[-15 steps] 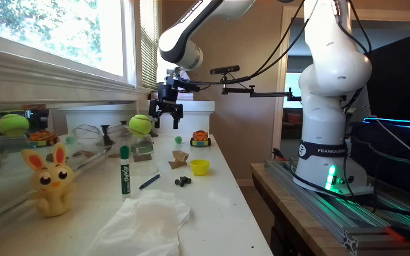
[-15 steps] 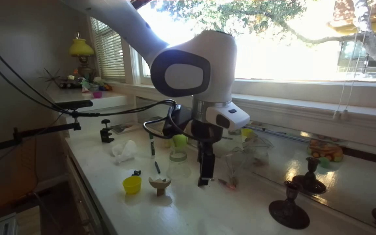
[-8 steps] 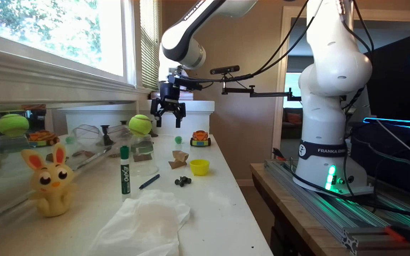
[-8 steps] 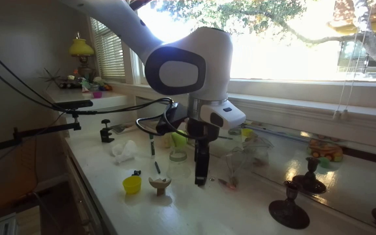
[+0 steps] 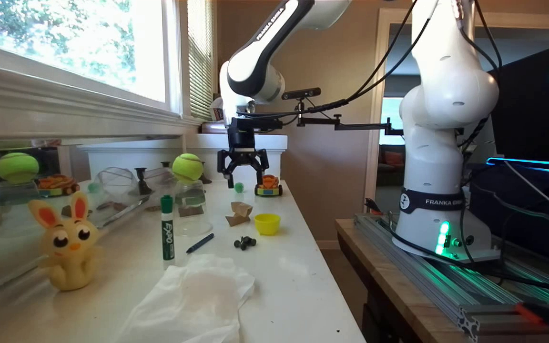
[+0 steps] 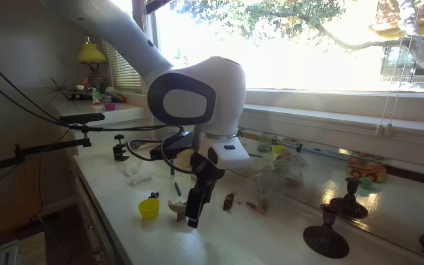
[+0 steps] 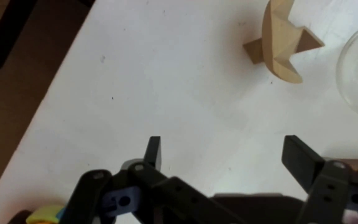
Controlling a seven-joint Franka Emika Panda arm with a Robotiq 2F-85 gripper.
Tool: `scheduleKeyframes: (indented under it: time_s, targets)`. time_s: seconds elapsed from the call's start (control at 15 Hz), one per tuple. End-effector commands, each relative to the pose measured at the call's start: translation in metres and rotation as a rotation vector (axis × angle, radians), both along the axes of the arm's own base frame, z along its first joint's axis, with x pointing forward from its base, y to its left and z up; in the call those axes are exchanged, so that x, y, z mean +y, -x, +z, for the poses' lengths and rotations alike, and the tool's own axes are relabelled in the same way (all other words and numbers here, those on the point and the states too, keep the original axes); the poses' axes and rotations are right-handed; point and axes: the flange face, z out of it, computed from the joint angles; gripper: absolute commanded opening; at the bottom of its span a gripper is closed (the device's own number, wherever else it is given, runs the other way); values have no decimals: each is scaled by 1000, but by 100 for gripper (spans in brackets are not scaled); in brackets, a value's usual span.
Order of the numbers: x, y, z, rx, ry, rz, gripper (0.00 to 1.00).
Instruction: Alternate the position of the two wooden blocks then stack the yellow bowl on them
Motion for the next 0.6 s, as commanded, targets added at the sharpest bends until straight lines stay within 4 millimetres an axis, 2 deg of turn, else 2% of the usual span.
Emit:
scheduleKeyframes:
  time_s: [0.0,0.27,0.53]
  targets:
    - [28,19,6,15,-41,-63,100]
    - [43,28,9,9,-60,-111,100]
    - [46,30,6,-47,-35,-92,100]
